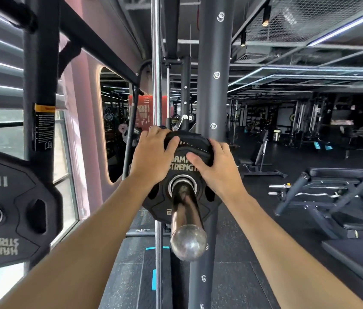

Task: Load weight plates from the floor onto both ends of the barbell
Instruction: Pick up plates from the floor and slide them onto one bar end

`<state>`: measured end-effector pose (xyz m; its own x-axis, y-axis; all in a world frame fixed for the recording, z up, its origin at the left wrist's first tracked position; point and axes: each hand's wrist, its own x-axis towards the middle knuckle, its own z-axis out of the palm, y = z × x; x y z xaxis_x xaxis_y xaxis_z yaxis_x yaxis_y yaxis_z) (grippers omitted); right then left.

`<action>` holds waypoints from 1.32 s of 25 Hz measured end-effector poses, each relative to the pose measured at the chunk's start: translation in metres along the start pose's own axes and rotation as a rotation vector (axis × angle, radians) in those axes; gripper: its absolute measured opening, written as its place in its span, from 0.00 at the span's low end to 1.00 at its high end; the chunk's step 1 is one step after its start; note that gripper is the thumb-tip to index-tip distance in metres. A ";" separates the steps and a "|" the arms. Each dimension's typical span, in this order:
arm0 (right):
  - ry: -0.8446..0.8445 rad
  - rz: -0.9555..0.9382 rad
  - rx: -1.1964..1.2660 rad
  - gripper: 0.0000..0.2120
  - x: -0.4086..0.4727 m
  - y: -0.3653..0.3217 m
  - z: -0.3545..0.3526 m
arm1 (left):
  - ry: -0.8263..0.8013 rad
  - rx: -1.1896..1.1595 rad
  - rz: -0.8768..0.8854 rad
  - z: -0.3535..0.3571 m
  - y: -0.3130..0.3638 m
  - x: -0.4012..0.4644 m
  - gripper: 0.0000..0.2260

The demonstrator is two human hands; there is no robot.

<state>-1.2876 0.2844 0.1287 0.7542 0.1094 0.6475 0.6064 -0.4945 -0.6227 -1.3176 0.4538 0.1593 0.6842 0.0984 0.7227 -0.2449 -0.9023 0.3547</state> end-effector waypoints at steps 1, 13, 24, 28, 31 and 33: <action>0.027 -0.021 -0.033 0.35 -0.002 0.002 0.000 | 0.046 0.025 0.009 0.003 0.001 -0.001 0.21; 0.201 -0.102 -0.173 0.26 0.009 -0.016 -0.018 | 0.035 -0.027 -0.120 -0.033 0.014 0.013 0.16; -0.203 0.155 -0.239 0.12 0.109 -0.013 -0.023 | -0.369 -0.202 -0.396 -0.020 -0.059 0.076 0.17; -0.177 0.136 -0.243 0.15 0.120 -0.002 -0.016 | -0.330 -0.213 -0.401 -0.004 -0.071 0.085 0.16; -0.219 0.117 -0.261 0.17 0.130 0.008 -0.010 | -0.272 -0.135 -0.359 0.006 -0.073 0.090 0.15; -0.214 0.084 -0.309 0.15 0.137 0.019 -0.004 | -0.228 -0.057 -0.319 0.012 -0.073 0.097 0.15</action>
<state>-1.1740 0.2866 0.2074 0.8535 0.2191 0.4728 0.4601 -0.7427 -0.4865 -1.2249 0.5243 0.1958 0.8654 0.2685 0.4231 -0.0291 -0.8160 0.5773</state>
